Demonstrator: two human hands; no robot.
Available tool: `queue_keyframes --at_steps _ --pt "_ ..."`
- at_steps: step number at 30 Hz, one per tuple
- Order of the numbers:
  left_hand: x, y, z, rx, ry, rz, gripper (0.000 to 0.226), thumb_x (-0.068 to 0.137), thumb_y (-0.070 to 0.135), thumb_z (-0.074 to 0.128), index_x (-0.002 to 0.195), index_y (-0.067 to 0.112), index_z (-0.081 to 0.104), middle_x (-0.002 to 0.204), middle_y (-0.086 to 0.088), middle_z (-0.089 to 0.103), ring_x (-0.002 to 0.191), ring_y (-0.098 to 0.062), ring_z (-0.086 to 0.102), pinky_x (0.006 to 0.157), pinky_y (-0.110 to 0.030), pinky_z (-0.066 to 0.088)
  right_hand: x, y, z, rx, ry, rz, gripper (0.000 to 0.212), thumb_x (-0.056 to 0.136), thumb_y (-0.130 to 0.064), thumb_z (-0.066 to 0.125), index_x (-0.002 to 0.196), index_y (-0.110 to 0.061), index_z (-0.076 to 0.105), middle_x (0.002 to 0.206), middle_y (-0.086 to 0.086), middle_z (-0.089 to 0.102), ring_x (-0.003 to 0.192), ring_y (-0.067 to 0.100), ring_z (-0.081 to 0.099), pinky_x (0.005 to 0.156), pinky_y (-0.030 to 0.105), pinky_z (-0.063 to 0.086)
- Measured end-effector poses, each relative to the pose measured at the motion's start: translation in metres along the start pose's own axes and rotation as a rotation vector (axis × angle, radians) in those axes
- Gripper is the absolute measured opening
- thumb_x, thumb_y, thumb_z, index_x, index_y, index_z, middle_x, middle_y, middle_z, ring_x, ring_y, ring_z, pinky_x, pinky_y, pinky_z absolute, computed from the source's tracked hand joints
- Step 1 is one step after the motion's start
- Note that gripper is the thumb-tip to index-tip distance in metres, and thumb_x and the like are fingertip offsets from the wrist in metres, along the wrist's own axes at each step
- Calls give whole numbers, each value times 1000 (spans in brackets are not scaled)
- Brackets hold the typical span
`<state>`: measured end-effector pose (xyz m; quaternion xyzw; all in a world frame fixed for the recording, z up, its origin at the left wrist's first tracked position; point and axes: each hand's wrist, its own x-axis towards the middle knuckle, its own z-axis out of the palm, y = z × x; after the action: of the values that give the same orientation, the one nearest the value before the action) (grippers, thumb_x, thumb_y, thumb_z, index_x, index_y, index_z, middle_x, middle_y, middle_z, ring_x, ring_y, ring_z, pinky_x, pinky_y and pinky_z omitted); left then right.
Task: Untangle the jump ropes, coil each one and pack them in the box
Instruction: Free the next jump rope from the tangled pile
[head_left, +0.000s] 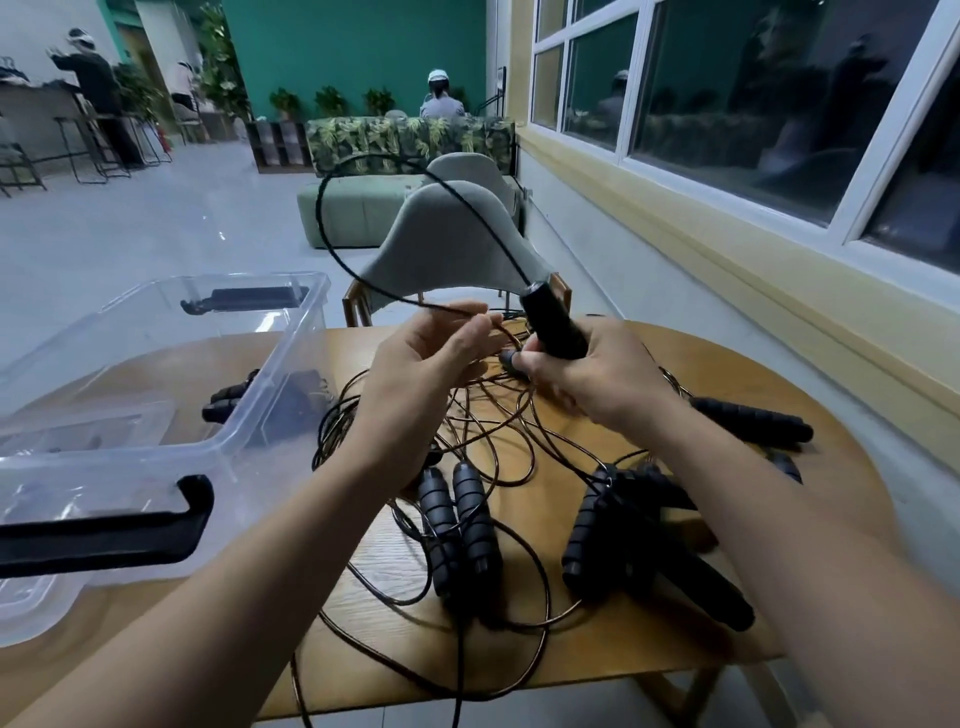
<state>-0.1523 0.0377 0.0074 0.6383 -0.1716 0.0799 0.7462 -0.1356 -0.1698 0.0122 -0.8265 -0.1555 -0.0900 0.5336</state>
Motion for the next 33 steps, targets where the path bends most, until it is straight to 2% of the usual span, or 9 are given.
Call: queue_keyframes --at_steps 5,10,13,16,20,23,26,30,33 --pt "27 1 7 221 -105 -28 19 102 13 68 118 16 77 108 1 81 102 -10 74 85 -24 54 25 -37 -11 174 -3 -50 14 93 -17 83 92 -6 75 70 4 65 58 19 57 57 31 48" --pt "45 3 11 412 -177 -10 10 99 26 74 105 28 81 99 7 81 99 -8 75 92 -27 58 45 -61 -12 275 32 -65 17 93 -12 81 94 2 71 67 4 64 64 30 51 56 37 45" --pt "49 -6 13 543 -211 -25 10 100 30 73 104 27 82 94 13 81 91 3 73 78 -13 52 49 -62 -11 289 86 -63 15 93 -14 80 93 -3 71 69 5 65 66 29 51 58 37 44" --pt "50 -13 14 608 -231 -23 15 102 31 69 107 24 82 91 13 81 88 2 73 74 -13 49 50 -60 -9 310 149 -44 16 93 -18 82 91 -6 70 70 8 66 65 27 52 57 36 45" --pt "54 -1 13 413 -153 -4 19 103 26 68 110 12 80 94 0 82 91 -12 78 78 -22 58 50 -43 -10 306 105 79 29 91 -28 85 101 -5 71 73 7 66 60 19 55 54 28 47" --pt "57 10 9 294 -80 35 20 102 24 68 109 9 79 94 -5 82 89 -12 79 66 -14 52 45 -28 -14 303 4 180 44 92 -36 84 116 -1 72 75 2 64 62 13 56 55 25 48" --pt "57 13 6 272 -59 26 17 102 24 69 107 12 80 94 -6 82 91 -18 80 69 -19 54 42 -20 -16 371 -93 207 39 94 -33 82 116 -2 71 77 4 62 62 13 55 55 24 47" --pt "57 20 9 159 1 13 14 99 17 72 105 6 79 94 -14 81 85 -21 78 64 -21 56 41 -13 -12 257 -130 147 27 93 -22 82 107 0 74 71 5 62 60 17 54 54 28 45" --pt "59 19 11 115 22 26 10 97 15 75 100 6 79 95 -21 78 86 -29 76 76 -34 61 41 -13 -8 253 -105 129 27 94 -17 81 106 5 72 67 4 61 55 15 53 50 26 44"
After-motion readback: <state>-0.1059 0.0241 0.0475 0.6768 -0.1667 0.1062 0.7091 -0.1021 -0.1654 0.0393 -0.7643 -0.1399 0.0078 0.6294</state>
